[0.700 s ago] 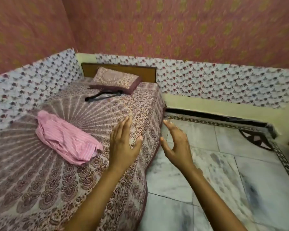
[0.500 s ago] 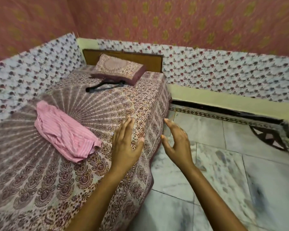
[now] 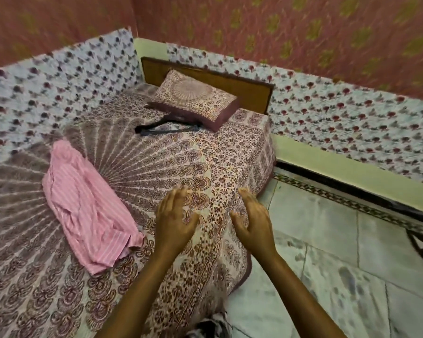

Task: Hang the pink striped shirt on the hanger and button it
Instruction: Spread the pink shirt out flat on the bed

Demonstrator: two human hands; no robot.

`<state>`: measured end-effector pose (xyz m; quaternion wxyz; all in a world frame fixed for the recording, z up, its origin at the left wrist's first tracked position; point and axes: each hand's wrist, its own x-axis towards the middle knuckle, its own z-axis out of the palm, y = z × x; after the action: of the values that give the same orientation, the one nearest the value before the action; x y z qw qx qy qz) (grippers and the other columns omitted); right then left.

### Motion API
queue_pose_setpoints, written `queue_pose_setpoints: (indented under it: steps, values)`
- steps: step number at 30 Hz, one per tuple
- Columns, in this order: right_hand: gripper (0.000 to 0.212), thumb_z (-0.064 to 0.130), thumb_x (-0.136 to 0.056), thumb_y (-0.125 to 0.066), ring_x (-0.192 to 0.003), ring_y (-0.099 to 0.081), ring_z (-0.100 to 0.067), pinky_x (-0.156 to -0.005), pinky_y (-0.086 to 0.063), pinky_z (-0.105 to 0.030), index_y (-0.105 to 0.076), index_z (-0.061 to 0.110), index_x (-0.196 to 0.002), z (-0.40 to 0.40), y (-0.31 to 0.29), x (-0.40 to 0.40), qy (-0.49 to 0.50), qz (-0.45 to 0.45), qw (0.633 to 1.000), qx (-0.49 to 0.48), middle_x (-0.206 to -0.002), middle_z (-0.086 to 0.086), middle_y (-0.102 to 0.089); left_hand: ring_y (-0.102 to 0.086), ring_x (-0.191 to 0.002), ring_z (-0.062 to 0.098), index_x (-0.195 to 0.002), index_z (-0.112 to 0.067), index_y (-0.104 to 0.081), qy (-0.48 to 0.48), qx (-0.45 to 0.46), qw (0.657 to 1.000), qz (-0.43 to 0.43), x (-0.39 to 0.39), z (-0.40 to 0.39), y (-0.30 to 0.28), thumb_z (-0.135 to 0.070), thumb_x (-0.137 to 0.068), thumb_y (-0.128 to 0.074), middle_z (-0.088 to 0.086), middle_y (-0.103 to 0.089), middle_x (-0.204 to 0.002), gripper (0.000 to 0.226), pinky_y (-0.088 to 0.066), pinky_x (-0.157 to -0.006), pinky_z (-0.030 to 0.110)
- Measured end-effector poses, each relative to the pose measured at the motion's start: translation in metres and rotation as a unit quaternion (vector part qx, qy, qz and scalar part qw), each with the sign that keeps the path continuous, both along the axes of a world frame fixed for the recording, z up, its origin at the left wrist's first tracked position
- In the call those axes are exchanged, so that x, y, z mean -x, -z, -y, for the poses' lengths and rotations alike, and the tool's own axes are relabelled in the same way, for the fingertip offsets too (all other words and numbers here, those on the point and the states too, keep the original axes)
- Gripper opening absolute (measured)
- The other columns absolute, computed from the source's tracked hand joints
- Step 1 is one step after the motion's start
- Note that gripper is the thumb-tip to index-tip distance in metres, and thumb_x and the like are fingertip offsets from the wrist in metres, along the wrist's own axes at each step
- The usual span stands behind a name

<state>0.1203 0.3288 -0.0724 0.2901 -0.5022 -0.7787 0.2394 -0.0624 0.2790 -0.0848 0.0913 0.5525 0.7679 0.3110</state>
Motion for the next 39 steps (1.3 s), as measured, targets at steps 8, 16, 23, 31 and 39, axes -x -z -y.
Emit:
queue_pose_setpoints:
  steps: [8,16,23,31,39]
  values:
    - [0.057,0.036,-0.088,-0.043,-0.133,-0.033,-0.011,-0.114,-0.027,-0.042,-0.033,0.02,-0.143,-0.128,0.002,0.095,-0.082,0.015,0.996,0.043,-0.146,-0.001,-0.04,-0.027,-0.139,0.022,-0.144,-0.025,-0.027,-0.075,0.032,0.997,-0.006,0.084,-0.097,0.006,-0.057,-0.079,-0.029,0.002,-0.029,-0.152,0.072,-0.02,-0.116,0.044]
    - [0.055,0.032,-0.094,-0.047,-0.135,-0.02,-0.005,-0.112,-0.004,-0.027,-0.025,0.025,-0.144,-0.224,0.012,0.194,-0.21,0.048,0.975,0.046,-0.148,0.005,-0.031,-0.029,-0.138,0.023,-0.144,-0.02,-0.03,-0.202,0.033,0.979,-0.026,0.145,-0.148,0.006,-0.055,-0.08,-0.032,0.004,-0.033,-0.15,0.073,-0.019,-0.114,0.038]
    - [0.056,0.038,-0.094,-0.043,-0.139,-0.027,-0.021,-0.116,-0.019,-0.045,-0.024,0.023,-0.144,-0.296,0.008,0.289,-0.354,0.069,0.932,0.048,-0.15,-0.003,-0.032,-0.034,-0.135,0.024,-0.14,-0.015,-0.038,-0.327,0.052,0.942,-0.048,0.204,-0.174,0.001,-0.05,-0.081,-0.038,0.006,-0.039,-0.147,0.068,-0.021,-0.113,0.036]
    - [0.065,0.049,-0.086,-0.031,-0.135,-0.034,-0.024,-0.113,-0.019,-0.039,-0.032,0.016,-0.142,-0.31,0.021,0.429,-0.438,0.043,0.897,0.035,-0.146,-0.006,-0.039,-0.031,-0.132,0.019,-0.137,-0.014,-0.041,-0.422,0.042,0.902,-0.077,0.312,-0.17,0.005,-0.046,-0.084,-0.04,0.008,-0.044,-0.143,0.062,-0.019,-0.111,0.033]
    - [0.053,0.034,-0.091,-0.046,-0.133,-0.036,-0.023,-0.106,-0.021,-0.03,-0.037,0.016,-0.14,-0.294,0.079,0.565,-0.451,0.057,0.889,0.056,-0.144,-0.006,-0.043,-0.042,-0.128,0.028,-0.136,-0.013,-0.041,-0.452,0.063,0.888,-0.064,0.445,-0.153,0.063,-0.047,-0.084,-0.036,0.009,-0.048,-0.139,0.063,-0.03,-0.109,0.042]
